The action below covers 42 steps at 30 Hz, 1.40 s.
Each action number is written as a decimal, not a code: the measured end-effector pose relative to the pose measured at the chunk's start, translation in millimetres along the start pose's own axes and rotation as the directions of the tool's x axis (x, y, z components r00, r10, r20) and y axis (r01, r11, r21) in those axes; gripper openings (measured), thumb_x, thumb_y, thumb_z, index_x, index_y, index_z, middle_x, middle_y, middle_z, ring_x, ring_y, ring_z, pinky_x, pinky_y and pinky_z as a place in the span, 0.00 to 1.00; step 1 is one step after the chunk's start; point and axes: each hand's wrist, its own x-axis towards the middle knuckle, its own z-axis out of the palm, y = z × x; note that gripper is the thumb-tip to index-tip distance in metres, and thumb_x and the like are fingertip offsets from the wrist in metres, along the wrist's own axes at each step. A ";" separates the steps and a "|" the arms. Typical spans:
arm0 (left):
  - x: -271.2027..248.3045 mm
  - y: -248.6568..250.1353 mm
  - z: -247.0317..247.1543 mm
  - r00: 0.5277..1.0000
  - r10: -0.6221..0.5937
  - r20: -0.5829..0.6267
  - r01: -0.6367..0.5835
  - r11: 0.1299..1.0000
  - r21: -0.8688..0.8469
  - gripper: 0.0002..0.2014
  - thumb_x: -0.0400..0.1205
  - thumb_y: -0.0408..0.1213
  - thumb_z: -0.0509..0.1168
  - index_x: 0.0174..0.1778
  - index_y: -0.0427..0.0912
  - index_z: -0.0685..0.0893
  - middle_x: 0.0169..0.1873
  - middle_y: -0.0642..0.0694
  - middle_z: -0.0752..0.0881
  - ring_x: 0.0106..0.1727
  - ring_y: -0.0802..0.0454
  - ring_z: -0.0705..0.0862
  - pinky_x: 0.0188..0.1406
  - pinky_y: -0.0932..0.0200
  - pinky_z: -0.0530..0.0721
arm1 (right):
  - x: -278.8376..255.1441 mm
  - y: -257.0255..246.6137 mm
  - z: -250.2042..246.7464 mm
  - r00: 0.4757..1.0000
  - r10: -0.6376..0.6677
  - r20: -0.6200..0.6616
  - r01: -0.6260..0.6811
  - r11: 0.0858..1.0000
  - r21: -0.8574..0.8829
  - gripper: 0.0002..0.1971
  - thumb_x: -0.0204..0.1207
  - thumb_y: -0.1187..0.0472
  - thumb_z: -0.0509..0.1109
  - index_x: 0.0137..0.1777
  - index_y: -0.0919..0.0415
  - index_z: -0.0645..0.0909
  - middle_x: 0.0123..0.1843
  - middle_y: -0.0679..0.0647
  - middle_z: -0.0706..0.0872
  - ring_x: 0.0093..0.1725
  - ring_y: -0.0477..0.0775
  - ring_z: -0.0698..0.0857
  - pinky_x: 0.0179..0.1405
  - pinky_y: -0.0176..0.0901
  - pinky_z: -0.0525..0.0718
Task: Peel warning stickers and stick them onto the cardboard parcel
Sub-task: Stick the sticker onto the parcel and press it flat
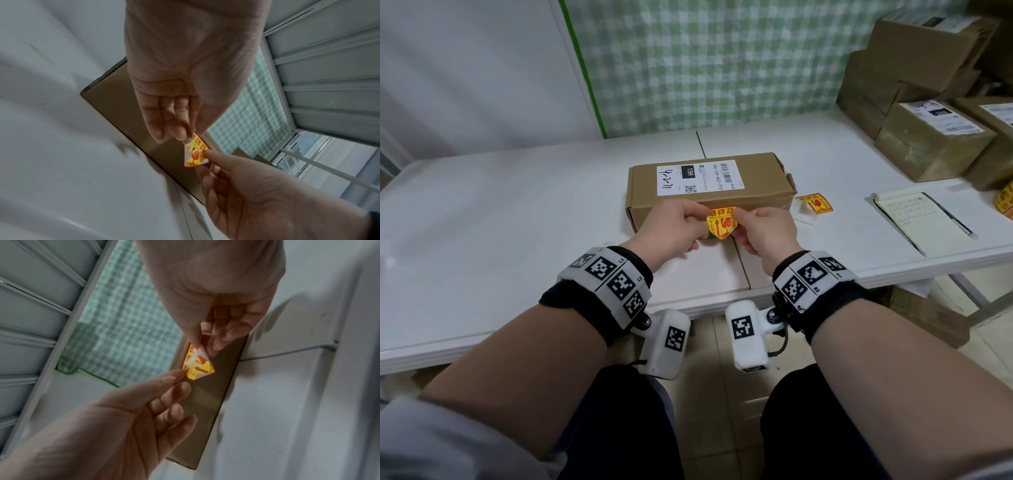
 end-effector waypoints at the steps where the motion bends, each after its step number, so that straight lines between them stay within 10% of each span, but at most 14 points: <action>1: 1.0 0.7 -0.8 0.999 0.030 -0.024 -0.029 0.999 0.031 0.13 0.77 0.32 0.67 0.58 0.41 0.85 0.33 0.45 0.86 0.33 0.50 0.81 0.45 0.46 0.86 | 0.8 0.2 0.5 1.000 -0.002 -0.005 0.002 1.000 -0.001 0.17 0.74 0.58 0.71 0.24 0.58 0.79 0.26 0.55 0.84 0.22 0.49 0.78 0.23 0.38 0.74; 5: 9.5 11.4 -6.8 0.928 0.274 -0.251 -0.213 0.945 0.247 0.04 0.75 0.38 0.69 0.43 0.46 0.88 0.25 0.55 0.78 0.29 0.60 0.75 0.35 0.64 0.75 | 3.6 1.8 1.0 1.000 -0.005 -0.014 0.006 1.000 0.009 0.19 0.74 0.57 0.72 0.21 0.57 0.78 0.25 0.56 0.84 0.23 0.51 0.78 0.26 0.40 0.74; 12: 41.6 11.7 -10.1 0.942 0.324 -0.090 -0.173 0.697 0.696 0.27 0.71 0.61 0.66 0.65 0.54 0.81 0.62 0.50 0.83 0.67 0.43 0.75 0.66 0.44 0.72 | 6.6 2.1 -2.0 1.000 -0.012 0.006 0.012 1.000 -0.012 0.18 0.74 0.57 0.71 0.22 0.57 0.77 0.27 0.57 0.85 0.23 0.50 0.78 0.24 0.39 0.73; 24: 50.8 0.3 3.3 0.897 0.441 -0.032 -0.202 0.474 0.857 0.30 0.72 0.66 0.62 0.63 0.49 0.82 0.59 0.45 0.84 0.64 0.42 0.76 0.61 0.46 0.72 | 13.6 8.5 -12.6 0.993 -0.107 -0.045 0.097 0.979 -0.179 0.15 0.68 0.50 0.74 0.23 0.54 0.79 0.33 0.53 0.90 0.36 0.54 0.86 0.46 0.52 0.85; 32: 47.6 2.0 -0.1 0.896 0.443 0.011 -0.214 0.411 0.886 0.31 0.70 0.61 0.69 0.67 0.48 0.79 0.62 0.44 0.84 0.64 0.41 0.75 0.61 0.45 0.73 | 14.0 -5.9 -26.7 0.927 -0.318 -0.197 0.235 0.905 -0.355 0.09 0.69 0.50 0.73 0.35 0.53 0.79 0.31 0.43 0.81 0.38 0.49 0.82 0.37 0.38 0.75; 38: 47.1 6.0 2.0 0.909 0.416 0.033 -0.200 0.363 0.910 0.33 0.66 0.54 0.76 0.64 0.47 0.77 0.59 0.45 0.82 0.61 0.42 0.74 0.56 0.46 0.74 | 17.1 -19.8 -29.8 0.859 -0.508 -0.067 0.363 0.697 -0.619 0.22 0.68 0.43 0.72 0.59 0.51 0.82 0.63 0.53 0.80 0.66 0.56 0.72 0.56 0.43 0.70; 42: 50.3 11.4 -1.4 0.921 0.380 0.083 -0.213 0.315 0.925 0.34 0.64 0.55 0.77 0.64 0.47 0.76 0.58 0.45 0.81 0.60 0.42 0.74 0.56 0.46 0.75 | 22.9 -28.4 -25.6 0.876 -0.420 0.238 0.399 0.350 -0.848 0.40 0.65 0.29 0.66 0.77 0.42 0.65 0.77 0.54 0.70 0.77 0.62 0.63 0.68 0.59 0.65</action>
